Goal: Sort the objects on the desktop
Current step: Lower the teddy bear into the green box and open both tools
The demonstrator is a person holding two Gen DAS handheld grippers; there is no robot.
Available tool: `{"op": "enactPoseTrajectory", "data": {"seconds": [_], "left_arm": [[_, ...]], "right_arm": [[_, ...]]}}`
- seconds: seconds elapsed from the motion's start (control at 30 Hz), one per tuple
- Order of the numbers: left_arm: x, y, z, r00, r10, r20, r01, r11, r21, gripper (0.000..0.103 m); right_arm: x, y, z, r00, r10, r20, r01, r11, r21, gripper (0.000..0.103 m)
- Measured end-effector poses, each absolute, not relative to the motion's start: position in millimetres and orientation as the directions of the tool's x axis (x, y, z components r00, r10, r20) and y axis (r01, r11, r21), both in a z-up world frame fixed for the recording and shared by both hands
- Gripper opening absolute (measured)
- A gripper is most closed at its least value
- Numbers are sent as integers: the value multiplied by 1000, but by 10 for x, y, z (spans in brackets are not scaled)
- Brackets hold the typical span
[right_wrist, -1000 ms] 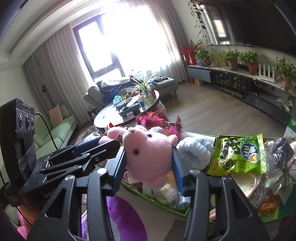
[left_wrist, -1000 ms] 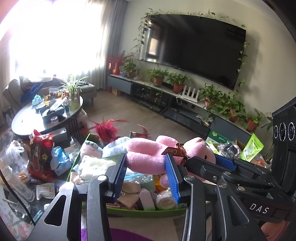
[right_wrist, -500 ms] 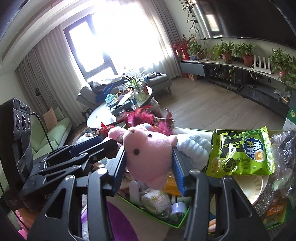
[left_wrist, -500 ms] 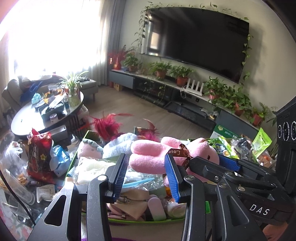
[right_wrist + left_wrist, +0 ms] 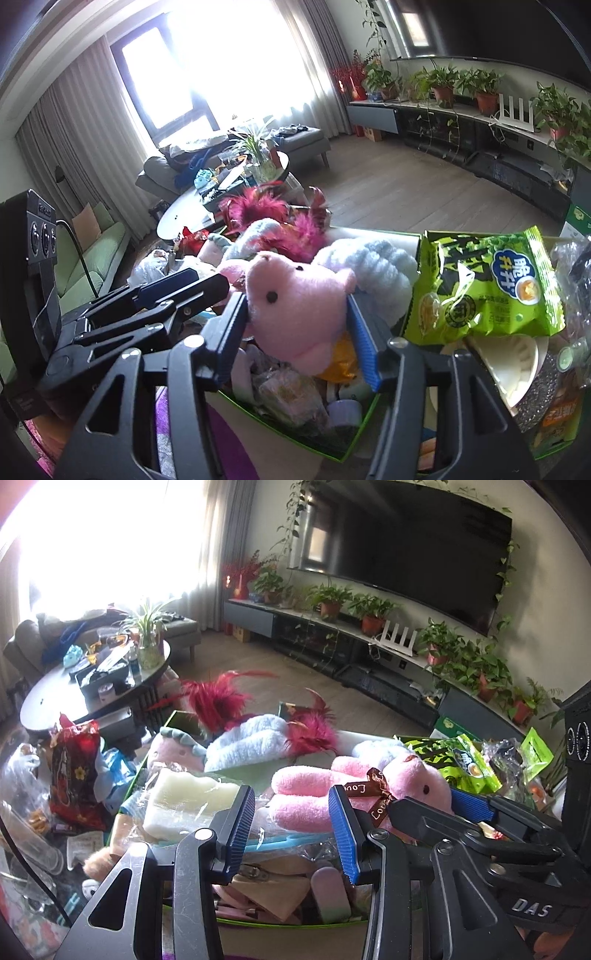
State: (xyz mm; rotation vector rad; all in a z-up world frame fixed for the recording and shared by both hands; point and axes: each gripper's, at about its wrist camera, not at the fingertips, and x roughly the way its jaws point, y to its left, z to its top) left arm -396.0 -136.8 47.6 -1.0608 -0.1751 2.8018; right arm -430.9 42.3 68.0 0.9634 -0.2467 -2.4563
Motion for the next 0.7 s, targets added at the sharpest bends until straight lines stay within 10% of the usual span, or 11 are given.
{"op": "enactPoseTrajectory", "data": {"seconds": [0.7], "left_arm": [[-3835, -1412, 518, -748, 130, -651, -56, -989, -134, 44]], "right_arm": [[-4085, 462, 889, -680, -482, -552, 384, -876, 293, 71]]}}
